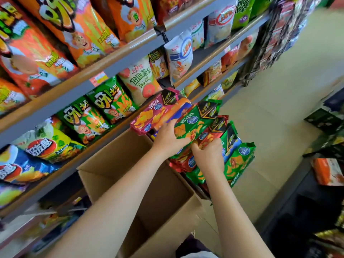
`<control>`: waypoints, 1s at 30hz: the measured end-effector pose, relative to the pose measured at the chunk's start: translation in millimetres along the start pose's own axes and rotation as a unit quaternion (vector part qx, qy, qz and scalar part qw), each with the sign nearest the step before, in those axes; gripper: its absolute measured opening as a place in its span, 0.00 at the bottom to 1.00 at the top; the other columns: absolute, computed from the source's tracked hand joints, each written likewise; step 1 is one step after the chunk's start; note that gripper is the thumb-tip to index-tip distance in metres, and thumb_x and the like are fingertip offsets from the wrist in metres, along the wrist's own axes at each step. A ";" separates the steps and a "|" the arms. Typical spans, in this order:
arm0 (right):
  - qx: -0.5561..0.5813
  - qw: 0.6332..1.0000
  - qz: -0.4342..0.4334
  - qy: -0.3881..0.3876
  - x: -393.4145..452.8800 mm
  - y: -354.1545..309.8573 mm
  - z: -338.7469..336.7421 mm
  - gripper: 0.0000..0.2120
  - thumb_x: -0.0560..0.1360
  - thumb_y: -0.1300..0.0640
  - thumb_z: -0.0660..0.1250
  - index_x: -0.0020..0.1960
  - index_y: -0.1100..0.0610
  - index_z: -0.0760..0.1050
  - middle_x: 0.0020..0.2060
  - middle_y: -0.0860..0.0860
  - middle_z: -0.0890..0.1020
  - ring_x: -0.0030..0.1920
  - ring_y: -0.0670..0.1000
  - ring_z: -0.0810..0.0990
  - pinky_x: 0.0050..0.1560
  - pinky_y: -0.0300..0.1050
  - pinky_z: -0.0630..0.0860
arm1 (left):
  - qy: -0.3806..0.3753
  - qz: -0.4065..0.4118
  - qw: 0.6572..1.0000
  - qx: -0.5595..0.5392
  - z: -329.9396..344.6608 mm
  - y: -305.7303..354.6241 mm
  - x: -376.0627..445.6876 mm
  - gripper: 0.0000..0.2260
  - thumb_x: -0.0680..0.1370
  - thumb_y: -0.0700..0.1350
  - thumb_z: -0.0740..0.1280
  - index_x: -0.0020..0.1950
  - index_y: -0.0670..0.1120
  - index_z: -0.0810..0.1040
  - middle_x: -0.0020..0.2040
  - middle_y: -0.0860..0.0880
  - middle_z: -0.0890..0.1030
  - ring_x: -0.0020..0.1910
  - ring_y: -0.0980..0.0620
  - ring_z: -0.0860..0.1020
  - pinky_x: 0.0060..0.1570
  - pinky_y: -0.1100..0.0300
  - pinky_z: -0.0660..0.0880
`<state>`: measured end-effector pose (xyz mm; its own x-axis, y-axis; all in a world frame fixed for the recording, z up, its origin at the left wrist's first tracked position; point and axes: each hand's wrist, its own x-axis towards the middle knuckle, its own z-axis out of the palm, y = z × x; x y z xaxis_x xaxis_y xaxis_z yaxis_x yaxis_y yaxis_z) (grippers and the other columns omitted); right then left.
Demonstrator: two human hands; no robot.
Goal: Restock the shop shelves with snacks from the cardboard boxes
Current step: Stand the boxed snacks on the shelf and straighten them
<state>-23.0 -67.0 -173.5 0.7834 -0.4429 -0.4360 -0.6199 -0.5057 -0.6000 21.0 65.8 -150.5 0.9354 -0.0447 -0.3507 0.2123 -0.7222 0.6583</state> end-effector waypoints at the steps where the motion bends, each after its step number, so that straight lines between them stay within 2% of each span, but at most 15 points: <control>1: -0.003 1.000 0.005 0.003 0.8 0.0 -1.1 0.24 0.76 0.43 0.65 0.61 0.59 0.65 0.57 0.56 0.77 0.57 0.61 0.78 0.52 0.52 0.72 | 0.009 -0.005 0.997 -0.070 -5.5 -2.3 -7.2 0.35 0.71 0.53 0.75 0.75 0.52 0.66 0.70 0.53 0.71 0.68 0.55 0.69 0.69 0.54 0.68; 2: -0.018 1.000 0.006 0.003 1.5 0.1 -2.2 0.22 0.77 0.43 0.64 0.59 0.59 0.67 0.55 0.56 0.79 0.56 0.61 0.78 0.50 0.52 0.71 | 0.012 -0.011 0.987 -0.158 -11.3 -6.7 -15.3 0.33 0.69 0.52 0.76 0.72 0.53 0.70 0.68 0.53 0.75 0.64 0.56 0.74 0.65 0.56 0.72; 4: -0.056 0.998 -0.004 0.006 3.1 -1.1 -2.7 0.18 0.78 0.44 0.61 0.54 0.59 0.71 0.51 0.56 0.80 0.50 0.60 0.78 0.46 0.50 0.71 | -0.006 -0.034 0.948 -0.318 -23.0 -15.0 -34.0 0.29 0.68 0.46 0.78 0.67 0.51 0.73 0.62 0.48 0.81 0.52 0.55 0.83 0.51 0.59 0.80; 5: -0.064 0.998 -0.010 0.012 3.4 -2.7 -2.1 0.16 0.79 0.46 0.60 0.52 0.60 0.72 0.50 0.57 0.81 0.47 0.59 0.77 0.44 0.49 0.71 | -0.014 -0.047 0.926 -0.373 -28.0 -20.6 -42.5 0.31 0.66 0.46 0.78 0.67 0.49 0.73 0.60 0.45 0.81 0.49 0.54 0.84 0.46 0.61 0.80; 6: -0.067 0.997 -0.014 0.018 3.0 -5.0 -0.9 0.15 0.79 0.48 0.59 0.50 0.60 0.73 0.49 0.57 0.81 0.45 0.59 0.75 0.43 0.48 0.70 | -0.019 -0.058 0.908 -0.415 -32.6 -27.3 -49.6 0.35 0.63 0.49 0.79 0.68 0.47 0.72 0.60 0.43 0.81 0.48 0.52 0.84 0.45 0.60 0.80; 8: -0.069 0.997 -0.025 0.023 1.0 -10.1 0.8 0.12 0.79 0.52 0.58 0.48 0.60 0.74 0.47 0.57 0.81 0.43 0.58 0.74 0.41 0.47 0.68 | -0.042 -0.062 0.880 -0.468 -40.2 -37.9 -62.8 0.41 0.58 0.55 0.78 0.69 0.45 0.72 0.62 0.39 0.80 0.52 0.46 0.84 0.51 0.53 0.81; 11: -0.052 0.996 -0.059 0.045 -10.3 -18.2 -5.7 0.11 0.78 0.53 0.58 0.42 0.59 0.71 0.40 0.56 0.79 0.41 0.59 0.74 0.39 0.47 0.67 | -0.130 -0.016 0.836 -0.533 -43.6 -55.6 -79.2 0.45 0.58 0.59 0.82 0.69 0.42 0.72 0.60 0.37 0.81 0.56 0.39 0.82 0.55 0.45 0.79; 14: -0.024 0.988 -0.135 0.075 -31.0 -27.9 -19.6 0.14 0.77 0.53 0.62 0.36 0.57 0.64 0.31 0.51 0.72 0.36 0.58 0.70 0.34 0.47 0.63 | -0.181 0.015 0.805 -0.565 -46.6 -73.8 -92.1 0.48 0.59 0.59 0.83 0.70 0.36 0.68 0.57 0.37 0.81 0.51 0.39 0.83 0.51 0.45 0.80; 17: 0.043 0.968 -0.239 0.054 -49.4 -40.0 -24.2 0.17 0.75 0.56 0.65 0.33 0.56 0.60 0.26 0.49 0.65 0.29 0.50 0.63 0.30 0.46 0.60 | -0.132 -0.004 0.793 -0.595 -52.9 -88.7 -104.1 0.51 0.52 0.60 0.85 0.67 0.40 0.70 0.52 0.40 0.83 0.45 0.43 0.83 0.45 0.50 0.81; 20: 0.105 0.941 -0.322 -0.024 -60.4 -51.8 -11.2 0.18 0.73 0.61 0.66 0.31 0.56 0.60 0.26 0.49 0.64 0.29 0.46 0.61 0.30 0.45 0.59 | -0.014 -0.083 0.779 -0.621 -65.1 -105.0 -117.2 0.45 0.42 0.59 0.86 0.54 0.44 0.80 0.41 0.44 0.86 0.36 0.48 0.85 0.35 0.57 0.81; 21: 0.111 0.934 -0.336 -0.046 -65.5 -56.2 -4.8 0.18 0.73 0.62 0.67 0.31 0.59 0.60 0.27 0.49 0.64 0.30 0.45 0.61 0.31 0.45 0.59 | 0.016 -0.110 0.778 -0.618 -71.2 -114.0 -121.5 0.40 0.43 0.57 0.86 0.51 0.44 0.82 0.39 0.44 0.86 0.35 0.49 0.85 0.33 0.58 0.81; 23: 0.121 0.922 -0.360 -0.079 -77.9 -64.7 10.7 0.17 0.74 0.64 0.67 0.31 0.62 0.62 0.27 0.49 0.64 0.29 0.44 0.62 0.30 0.42 0.60 | 0.051 -0.153 0.781 -0.604 -87.2 -128.8 -136.4 0.26 0.59 0.50 0.83 0.52 0.42 0.82 0.39 0.44 0.86 0.35 0.48 0.85 0.34 0.57 0.81; 26: 0.172 0.895 -0.383 -0.151 -103.7 -80.6 35.6 0.19 0.74 0.65 0.67 0.29 0.58 0.62 0.25 0.44 0.65 0.28 0.42 0.63 0.29 0.39 0.61 | 0.099 -0.186 0.790 -0.576 -107.4 -152.7 -160.7 0.11 0.74 0.41 0.72 0.56 0.42 0.81 0.40 0.43 0.86 0.35 0.46 0.85 0.36 0.55 0.82; 28: 0.202 0.874 -0.374 -0.235 -125.2 -95.1 53.6 0.21 0.76 0.66 0.67 0.29 0.55 0.62 0.24 0.41 0.67 0.28 0.40 0.63 0.29 0.37 0.61 | 0.140 -0.187 0.784 -0.575 -118.1 -171.1 -174.3 0.10 0.78 0.42 0.69 0.59 0.45 0.80 0.44 0.42 0.86 0.39 0.46 0.85 0.37 0.54 0.82; 30: 0.225 0.846 -0.355 -0.328 -149.0 -108.7 74.6 0.19 0.77 0.61 0.68 0.32 0.61 0.63 0.27 0.44 0.70 0.32 0.43 0.67 0.32 0.39 0.64 | 0.162 -0.182 0.757 -0.606 -128.8 -187.4 -186.2 0.16 0.80 0.49 0.67 0.66 0.48 0.77 0.52 0.42 0.86 0.46 0.45 0.86 0.41 0.54 0.82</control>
<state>-68.9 109.2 -93.3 0.8995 0.4342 -0.0483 -0.0182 -0.0732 -0.9972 -156.5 298.3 -122.7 0.7309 0.3191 -0.6033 0.3919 0.5275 0.7538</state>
